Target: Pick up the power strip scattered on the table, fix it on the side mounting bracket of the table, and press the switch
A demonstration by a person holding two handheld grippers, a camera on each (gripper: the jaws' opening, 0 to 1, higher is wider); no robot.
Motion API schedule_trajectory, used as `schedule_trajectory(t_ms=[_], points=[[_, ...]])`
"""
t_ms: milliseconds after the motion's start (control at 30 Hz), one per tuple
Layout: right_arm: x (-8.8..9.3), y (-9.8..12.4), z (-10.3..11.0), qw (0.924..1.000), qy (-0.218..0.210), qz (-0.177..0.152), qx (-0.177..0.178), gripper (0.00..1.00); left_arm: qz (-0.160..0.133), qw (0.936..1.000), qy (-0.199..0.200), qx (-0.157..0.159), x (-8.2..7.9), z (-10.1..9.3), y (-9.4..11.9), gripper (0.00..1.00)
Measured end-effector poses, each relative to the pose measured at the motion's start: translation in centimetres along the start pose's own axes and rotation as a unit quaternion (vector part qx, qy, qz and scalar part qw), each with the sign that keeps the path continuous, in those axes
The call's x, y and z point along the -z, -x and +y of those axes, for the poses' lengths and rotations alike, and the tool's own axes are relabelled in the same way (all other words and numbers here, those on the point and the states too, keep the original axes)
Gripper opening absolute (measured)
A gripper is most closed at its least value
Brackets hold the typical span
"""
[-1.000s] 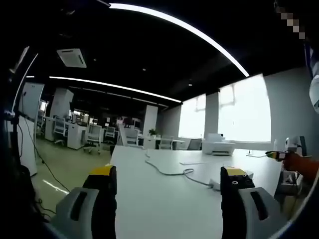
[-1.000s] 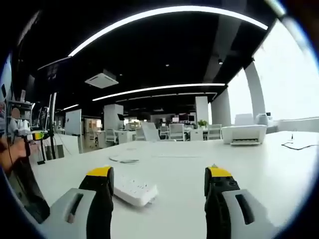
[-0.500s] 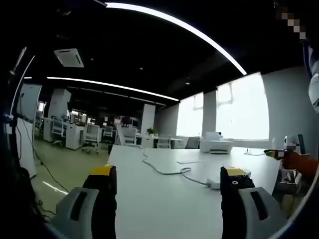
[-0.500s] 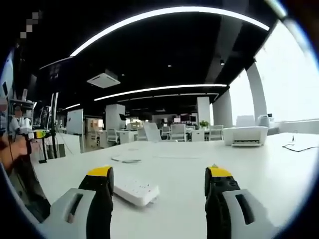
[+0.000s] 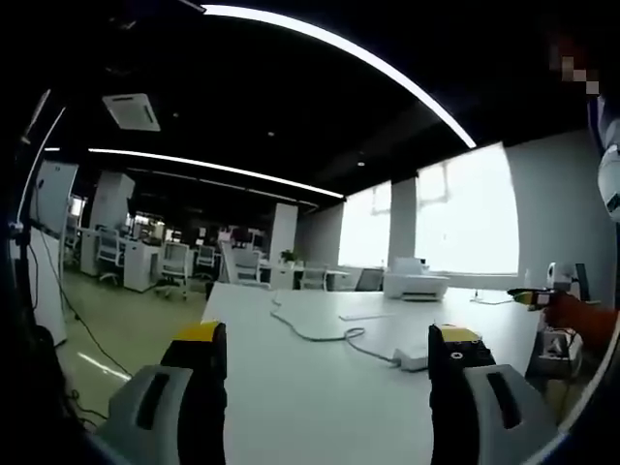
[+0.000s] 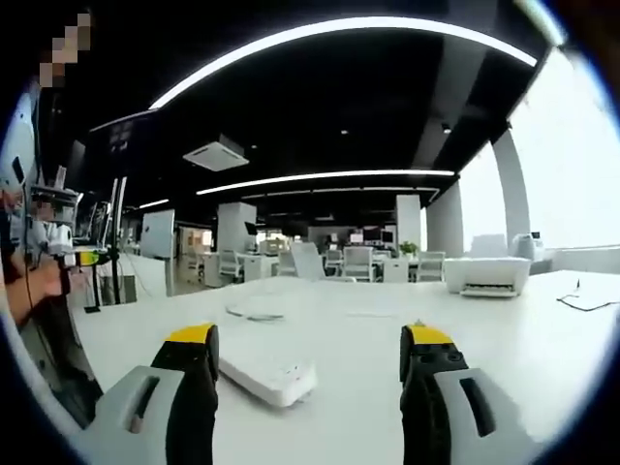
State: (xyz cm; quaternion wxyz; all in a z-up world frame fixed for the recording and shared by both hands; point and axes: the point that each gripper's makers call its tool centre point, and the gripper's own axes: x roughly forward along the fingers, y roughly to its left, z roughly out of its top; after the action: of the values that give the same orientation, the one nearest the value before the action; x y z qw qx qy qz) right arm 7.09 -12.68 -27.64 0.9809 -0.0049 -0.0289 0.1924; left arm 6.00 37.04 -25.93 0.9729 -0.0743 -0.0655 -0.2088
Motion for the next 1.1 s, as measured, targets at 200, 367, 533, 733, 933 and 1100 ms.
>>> schedule_trajectory(t_ms=[200,367,533,733,933,1100], points=[[0.0,-0.2,0.8,0.9996,0.015,0.006,-0.025,0.73,0.001,1.0,-0.003,0.004,0.0,-0.2,-0.1,0.89],[0.2,-0.6,1.1,0.9985,0.026,0.017,-0.046,0.73,0.004,1.0,-0.003,0.005,0.3,-0.3,-0.3,0.89],[0.3,-1.0,1.3,0.9969,0.035,0.024,-0.066,0.73,0.003,1.0,-0.002,0.005,0.3,-0.4,-0.3,0.89],[0.5,-1.5,1.4,0.9947,0.038,0.028,-0.091,0.74,0.008,0.9999,-0.006,0.007,0.5,-0.5,-0.4,0.89],[0.8,-2.1,1.4,0.9926,0.039,0.034,-0.109,0.74,0.013,0.9998,-0.009,0.01,0.8,-0.6,-0.5,0.89],[0.9,-2.7,1.5,0.9907,0.043,0.04,-0.122,0.74,0.02,0.9997,-0.015,0.005,1.3,-0.4,-0.6,0.89]])
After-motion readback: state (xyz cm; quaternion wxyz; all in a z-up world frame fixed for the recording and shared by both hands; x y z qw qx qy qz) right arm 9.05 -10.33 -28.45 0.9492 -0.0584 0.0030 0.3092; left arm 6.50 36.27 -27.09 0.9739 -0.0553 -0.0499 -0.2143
